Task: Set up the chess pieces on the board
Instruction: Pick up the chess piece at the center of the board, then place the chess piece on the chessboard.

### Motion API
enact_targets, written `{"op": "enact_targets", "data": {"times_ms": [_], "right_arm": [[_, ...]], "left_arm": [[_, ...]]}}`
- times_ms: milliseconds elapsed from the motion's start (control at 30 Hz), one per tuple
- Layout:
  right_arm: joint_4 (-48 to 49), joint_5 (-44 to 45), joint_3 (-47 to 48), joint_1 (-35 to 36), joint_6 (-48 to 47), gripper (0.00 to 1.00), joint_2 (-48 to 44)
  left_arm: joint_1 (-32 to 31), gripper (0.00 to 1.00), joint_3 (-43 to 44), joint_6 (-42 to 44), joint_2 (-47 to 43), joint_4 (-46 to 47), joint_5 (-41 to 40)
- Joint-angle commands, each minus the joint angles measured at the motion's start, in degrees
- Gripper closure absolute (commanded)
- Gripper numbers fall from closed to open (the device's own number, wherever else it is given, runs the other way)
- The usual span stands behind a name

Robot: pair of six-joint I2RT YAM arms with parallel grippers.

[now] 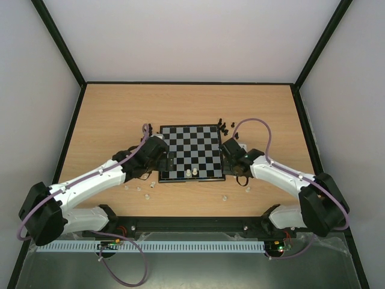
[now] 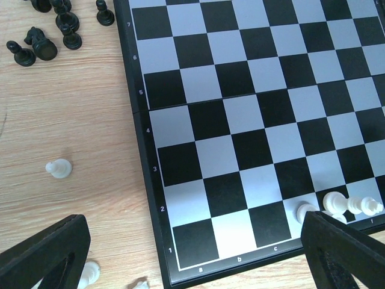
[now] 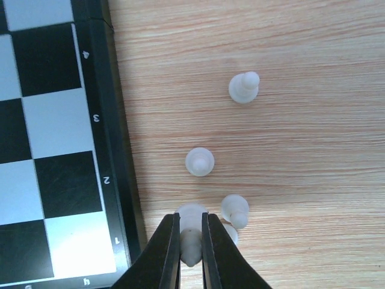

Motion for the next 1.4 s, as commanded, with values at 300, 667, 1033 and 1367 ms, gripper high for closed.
{"op": "enact_targets", "data": {"times_ms": [300, 667, 1033, 1367], "right_arm": [[-3.5, -4.9, 3.8, 1.7, -3.2, 0.95, -3.2], [-4.0, -5.9, 11.2, 9.4, -4.6, 0.95, 4.7], [-3.6, -8.2, 14.9, 12.0, -6.3, 0.95, 10.3], [-4.7, -6.6, 17.7, 15.0, -6.3, 0.95, 15.2]], "left_arm": [[0.4, 0.01, 1.5, -0.1, 1.0, 1.0, 0.0], [0.4, 0.01, 0.4, -1.4, 0.0, 1.3, 0.1], [0.5, 0.01, 0.1, -1.2, -1.3, 1.1, -0.3], [1.3, 0.01, -0.9, -1.0, -2.2, 1.2, -0.4]]}}
